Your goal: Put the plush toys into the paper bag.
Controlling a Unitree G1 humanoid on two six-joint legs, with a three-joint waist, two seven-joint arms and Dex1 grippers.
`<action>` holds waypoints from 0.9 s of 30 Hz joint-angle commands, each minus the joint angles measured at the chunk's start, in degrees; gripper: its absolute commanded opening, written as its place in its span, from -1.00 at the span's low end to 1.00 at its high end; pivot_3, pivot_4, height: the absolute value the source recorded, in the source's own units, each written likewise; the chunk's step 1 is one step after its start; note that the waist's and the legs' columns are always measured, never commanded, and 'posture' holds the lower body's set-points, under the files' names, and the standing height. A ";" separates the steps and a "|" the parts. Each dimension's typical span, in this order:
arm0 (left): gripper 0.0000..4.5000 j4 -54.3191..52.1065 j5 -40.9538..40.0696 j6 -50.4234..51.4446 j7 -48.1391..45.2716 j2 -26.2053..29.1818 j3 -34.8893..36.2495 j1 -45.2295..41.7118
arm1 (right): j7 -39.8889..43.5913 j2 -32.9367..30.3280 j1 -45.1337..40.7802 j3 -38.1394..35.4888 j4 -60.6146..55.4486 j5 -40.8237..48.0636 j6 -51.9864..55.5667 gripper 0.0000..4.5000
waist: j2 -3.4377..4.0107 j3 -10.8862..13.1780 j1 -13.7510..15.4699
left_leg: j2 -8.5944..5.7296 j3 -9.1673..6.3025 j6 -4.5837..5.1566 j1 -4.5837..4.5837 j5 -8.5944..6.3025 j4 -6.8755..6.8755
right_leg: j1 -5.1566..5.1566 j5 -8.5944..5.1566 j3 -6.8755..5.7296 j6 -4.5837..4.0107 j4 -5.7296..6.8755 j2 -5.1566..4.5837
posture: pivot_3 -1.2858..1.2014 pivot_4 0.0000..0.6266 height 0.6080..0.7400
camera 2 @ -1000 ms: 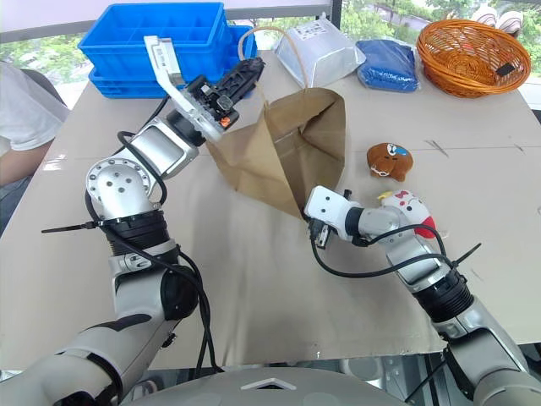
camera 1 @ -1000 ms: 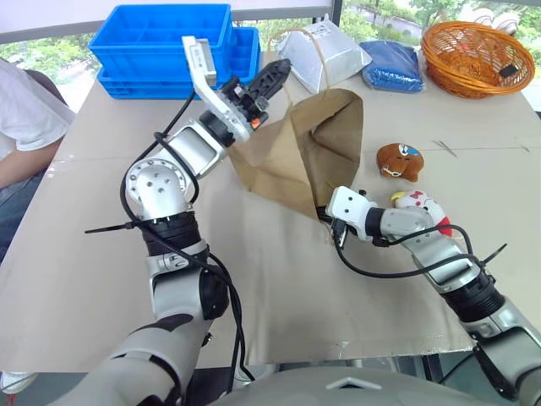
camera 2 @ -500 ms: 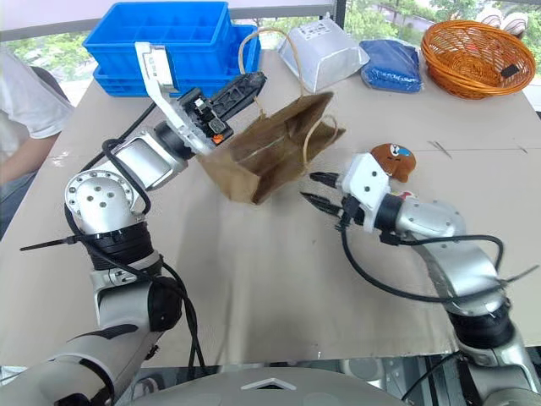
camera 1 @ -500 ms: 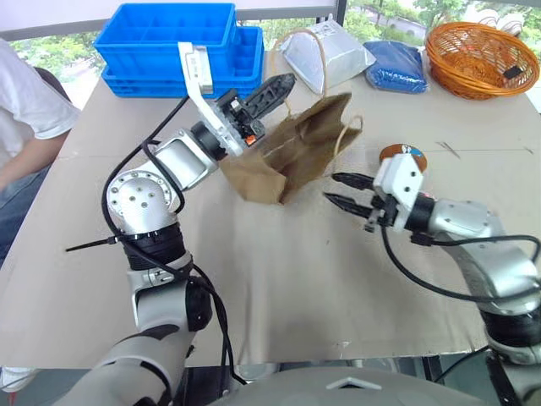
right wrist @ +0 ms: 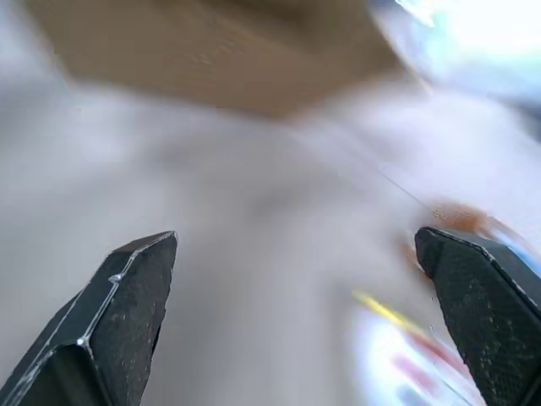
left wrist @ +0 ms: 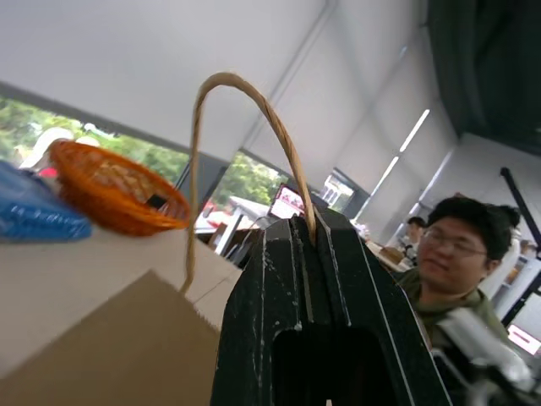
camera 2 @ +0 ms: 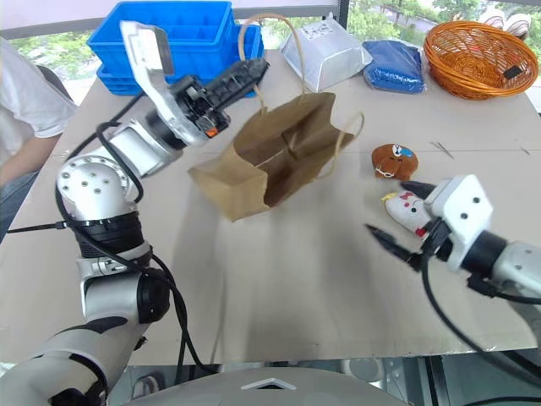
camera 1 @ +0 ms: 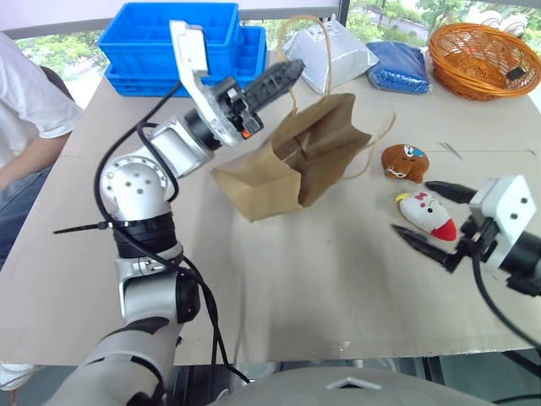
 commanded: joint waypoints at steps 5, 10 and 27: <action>-1.00 -3.80 1.79 -1.64 -1.68 1.28 -0.89 4.45 | -0.35 -2.54 -10.29 19.39 21.94 -12.81 -2.74 0.99 | -0.01 0.04 -0.24 | 0.02 0.04 -0.07 0.01 0.04 -0.01 | -0.02 -0.01 0.05 -0.01 0.00 0.09 | 0.03 -0.52 1.00; -1.00 -9.03 2.16 -2.22 -0.86 2.62 -0.58 9.53 | 4.02 -4.53 -12.94 23.27 27.23 -14.70 -3.75 0.37 | -0.01 0.05 -0.41 | 0.12 -0.05 -0.20 -0.10 0.12 -0.03 | -0.09 0.02 0.01 0.03 0.00 0.06 | 0.03 -0.52 1.00; -1.00 -8.97 5.32 -5.39 -5.04 -1.77 -8.92 6.61 | -7.36 8.25 -48.27 12.14 12.34 20.62 0.33 -1.00 | 0.04 0.21 -0.94 | 0.16 -0.15 0.02 -0.03 -0.01 -0.02 | -0.01 0.01 -0.08 0.00 0.00 0.11 | 0.03 -0.52 1.00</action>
